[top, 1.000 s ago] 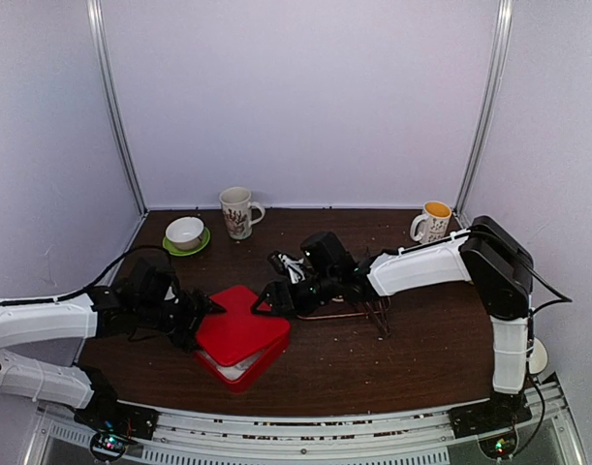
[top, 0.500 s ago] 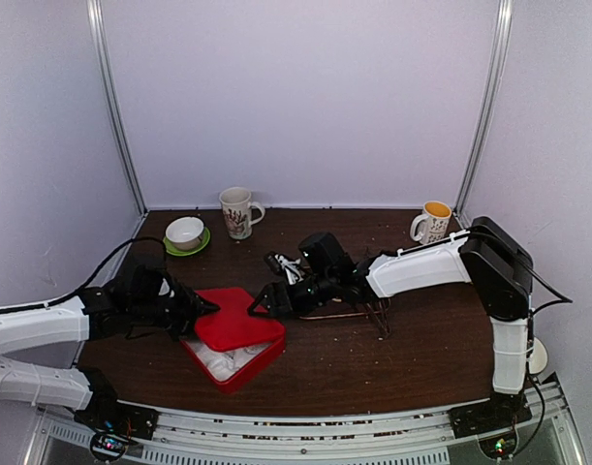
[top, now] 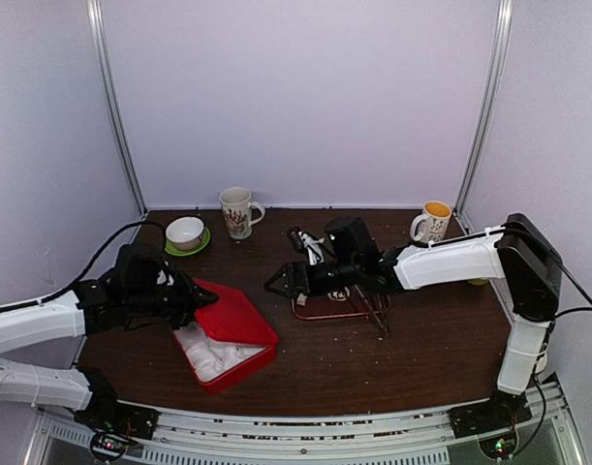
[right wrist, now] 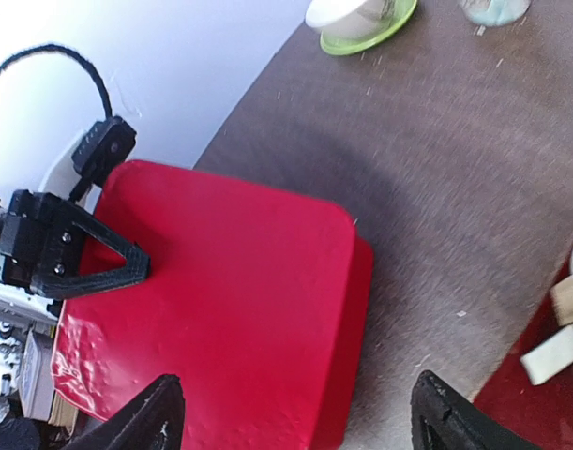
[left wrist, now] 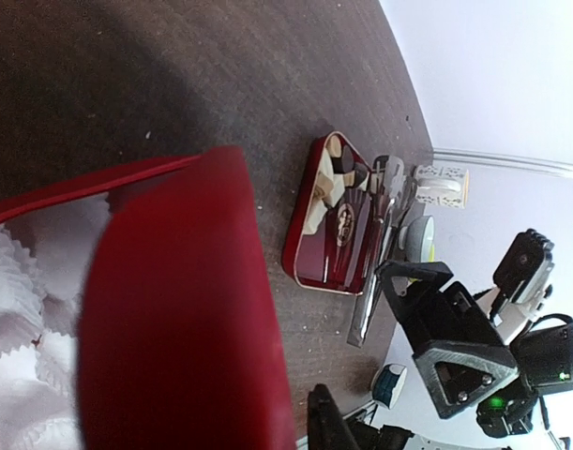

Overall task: Pack the chocolate
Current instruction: Pick up the box lid from the packing box, then place the box lid at the center of the board.

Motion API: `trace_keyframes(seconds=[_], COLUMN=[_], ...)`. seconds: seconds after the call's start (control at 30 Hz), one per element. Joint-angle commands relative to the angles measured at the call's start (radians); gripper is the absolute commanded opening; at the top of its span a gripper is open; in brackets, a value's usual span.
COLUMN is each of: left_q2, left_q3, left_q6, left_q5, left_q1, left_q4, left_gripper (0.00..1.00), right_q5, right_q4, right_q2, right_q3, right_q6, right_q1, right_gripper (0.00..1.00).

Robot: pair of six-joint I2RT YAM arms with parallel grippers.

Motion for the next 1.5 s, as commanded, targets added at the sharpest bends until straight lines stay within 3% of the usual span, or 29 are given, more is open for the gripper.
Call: trace_keyframes(seconds=[0.0,0.2,0.53,0.7,0.9,1.1,1.3,1.47], left_q2=[0.019,0.039,0.145,0.286,0.479,0.71,0.915,0.968], left_q3=[0.1,0.294,0.556,0.786,0.838,0.878,0.962,0.963], left_q6=[0.089,0.317,0.753,1.017,1.164,1.154,1.142,1.135], left_q5=[-0.05,-0.165,-0.192,-0.549,-0.825,-0.814,-0.688,-0.576], left_q1=[-0.003,0.036,0.182,0.192,0.191,0.188,0.182,0.183], left_q4=[0.083,-0.2,-0.358,-0.716,-0.872,-0.856,-0.827,-0.762], left_gripper=[0.12,0.06,0.04,0.03,0.05,0.1,0.26,0.4], right_q5=[0.082,0.151,0.188,0.211,0.226,0.226,0.24,0.251], right_q4=[0.029,0.02,-0.005,-0.048,-0.065,-0.061,-0.065,-0.068], right_q2=[-0.095,-0.183,-0.222,-0.24,-0.244,-0.249,-0.267,-0.289], right_q3=[-0.045,-0.106,-0.138,-0.138,-0.142,-0.156,-0.176,-0.201], right_q6=[-0.056,-0.101,-0.131,-0.165,-0.173,-0.164,-0.163,-0.162], right_q1=[-0.029,-0.045,-0.059,-0.062,-0.066,-0.068,-0.069,-0.068], right_gripper=[0.84,0.84,0.84,0.85,0.85,0.85,0.85,0.85])
